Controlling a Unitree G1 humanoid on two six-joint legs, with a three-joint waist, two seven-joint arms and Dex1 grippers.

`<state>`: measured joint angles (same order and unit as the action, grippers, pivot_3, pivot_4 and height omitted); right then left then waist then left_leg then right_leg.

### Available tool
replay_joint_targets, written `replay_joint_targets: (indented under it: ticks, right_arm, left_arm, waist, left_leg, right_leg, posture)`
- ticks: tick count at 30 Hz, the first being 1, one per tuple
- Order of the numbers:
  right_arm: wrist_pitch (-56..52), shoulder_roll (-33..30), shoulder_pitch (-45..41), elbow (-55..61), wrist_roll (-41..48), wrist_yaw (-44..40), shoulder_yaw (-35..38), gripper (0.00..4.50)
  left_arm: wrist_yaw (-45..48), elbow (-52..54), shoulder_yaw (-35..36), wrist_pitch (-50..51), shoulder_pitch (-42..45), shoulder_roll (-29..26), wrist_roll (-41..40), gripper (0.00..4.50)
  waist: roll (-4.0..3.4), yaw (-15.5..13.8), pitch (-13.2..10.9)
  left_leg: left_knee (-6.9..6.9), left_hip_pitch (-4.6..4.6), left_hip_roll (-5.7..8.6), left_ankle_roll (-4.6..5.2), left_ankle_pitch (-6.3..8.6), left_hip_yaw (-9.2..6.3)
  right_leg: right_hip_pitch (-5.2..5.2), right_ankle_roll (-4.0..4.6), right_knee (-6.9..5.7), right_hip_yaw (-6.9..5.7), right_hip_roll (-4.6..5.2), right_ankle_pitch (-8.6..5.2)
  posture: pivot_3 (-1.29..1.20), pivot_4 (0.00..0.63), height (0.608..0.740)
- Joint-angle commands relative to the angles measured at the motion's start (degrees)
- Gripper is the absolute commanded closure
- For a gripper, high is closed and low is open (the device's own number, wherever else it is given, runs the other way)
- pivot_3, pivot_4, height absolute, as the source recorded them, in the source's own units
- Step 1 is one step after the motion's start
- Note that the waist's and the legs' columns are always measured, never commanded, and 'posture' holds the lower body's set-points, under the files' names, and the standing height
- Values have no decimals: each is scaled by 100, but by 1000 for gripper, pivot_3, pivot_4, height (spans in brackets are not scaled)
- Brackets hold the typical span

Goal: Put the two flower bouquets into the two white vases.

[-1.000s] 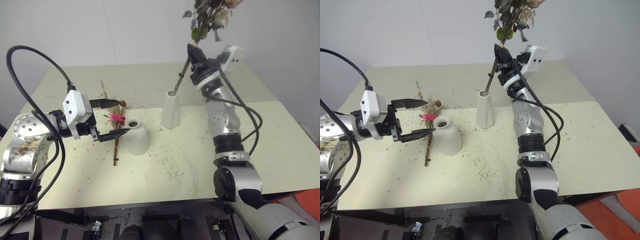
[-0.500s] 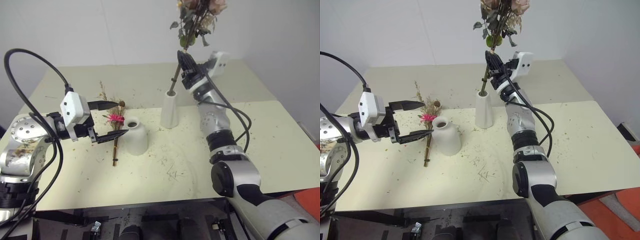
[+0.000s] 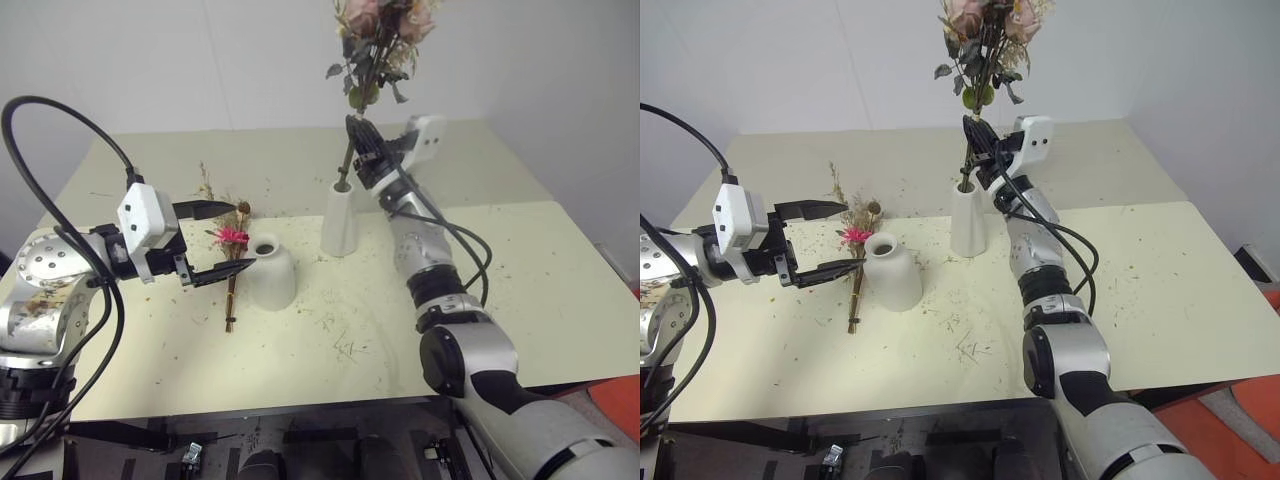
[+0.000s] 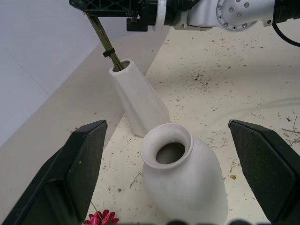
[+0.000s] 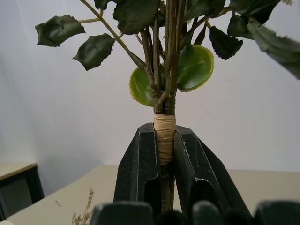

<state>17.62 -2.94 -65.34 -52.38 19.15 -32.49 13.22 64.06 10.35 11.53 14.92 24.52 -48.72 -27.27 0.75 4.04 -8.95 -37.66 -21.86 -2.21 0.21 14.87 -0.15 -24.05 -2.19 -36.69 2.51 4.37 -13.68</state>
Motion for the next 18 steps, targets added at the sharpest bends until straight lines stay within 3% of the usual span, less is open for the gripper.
replay_joint_targets:
  ticks: [1, 18]
  right_arm:
    - [284, 35, 65, 21, -109, 14, -62, 4278]
    - [638, 107, 292, 26, -309, 12, -145, 4278]
  left_arm:
    - [-38, 110, 155, -92, 29, -77, -51, 0]
    - [26, 48, 158, -133, 2, -70, -60, 0]
  waist:
    - [0, -1, 0]
    - [0, 4, 0]
  left_leg:
    - [0, 0, 0, 0, 0, 0]
    - [0, 1, 0, -2, -1, 0]
  right_leg:
    - [1, 0, 0, 0, 0, 0]
    - [0, 0, 0, 0, 0, 0]
  posture:
    - [0, 150, 740]
    - [0, 150, 740]
